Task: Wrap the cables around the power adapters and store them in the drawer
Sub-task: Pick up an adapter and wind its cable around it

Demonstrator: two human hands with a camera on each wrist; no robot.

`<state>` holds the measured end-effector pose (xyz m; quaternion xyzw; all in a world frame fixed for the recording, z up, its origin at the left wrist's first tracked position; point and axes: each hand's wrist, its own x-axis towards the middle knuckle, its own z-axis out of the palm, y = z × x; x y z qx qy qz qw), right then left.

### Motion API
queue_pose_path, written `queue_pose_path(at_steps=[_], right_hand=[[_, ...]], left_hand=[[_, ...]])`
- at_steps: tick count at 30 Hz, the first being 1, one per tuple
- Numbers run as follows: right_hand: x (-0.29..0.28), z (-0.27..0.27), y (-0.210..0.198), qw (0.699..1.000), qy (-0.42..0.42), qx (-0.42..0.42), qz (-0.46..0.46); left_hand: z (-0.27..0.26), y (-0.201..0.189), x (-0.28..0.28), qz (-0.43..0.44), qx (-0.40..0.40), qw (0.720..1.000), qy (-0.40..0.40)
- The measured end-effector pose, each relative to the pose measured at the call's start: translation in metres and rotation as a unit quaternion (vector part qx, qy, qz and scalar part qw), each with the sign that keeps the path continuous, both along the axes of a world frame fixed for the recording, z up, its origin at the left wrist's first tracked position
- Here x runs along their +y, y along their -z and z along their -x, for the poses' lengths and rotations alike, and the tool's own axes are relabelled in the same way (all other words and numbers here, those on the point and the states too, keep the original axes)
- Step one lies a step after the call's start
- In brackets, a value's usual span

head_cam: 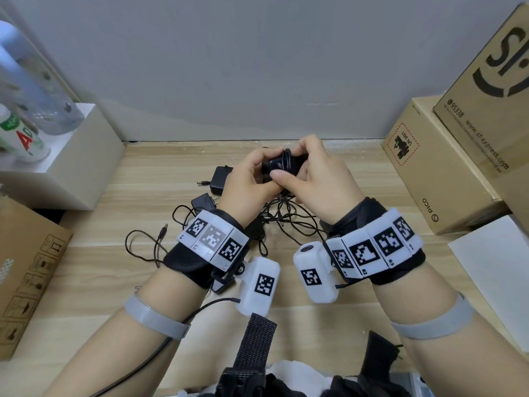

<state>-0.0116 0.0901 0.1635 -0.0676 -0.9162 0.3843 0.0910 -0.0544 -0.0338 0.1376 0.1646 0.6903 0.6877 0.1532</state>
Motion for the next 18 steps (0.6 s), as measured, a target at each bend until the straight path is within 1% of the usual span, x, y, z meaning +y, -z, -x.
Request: queue_pose_path(at_steps=[3,6,8,11,15,18], right_hand=[[0.0,0.001,0.0,0.998,-0.026,-0.007,-0.054],[-0.004,0.0,-0.002,0.988,-0.056,-0.025,-0.141],[-0.006,0.0,-0.004,0.976,-0.075,-0.043,-0.202],[-0.009,0.0,-0.005,0.957,-0.093,-0.065,-0.267],[-0.014,0.002,-0.004,0.927,-0.099,-0.08,-0.353],[-0.012,0.001,-0.008,0.899,-0.118,-0.077,-0.414]], left_hand=[[-0.001,0.002,-0.001,0.036,0.021,0.999,0.005],[0.002,0.004,-0.002,0.065,0.007,0.998,0.002],[0.004,0.005,-0.002,0.08,0.003,0.997,0.001],[0.006,0.006,-0.001,0.076,-0.026,0.997,0.01],[0.008,0.007,-0.004,0.057,-0.094,0.993,0.046],[0.008,0.009,-0.006,0.057,-0.116,0.989,0.076]])
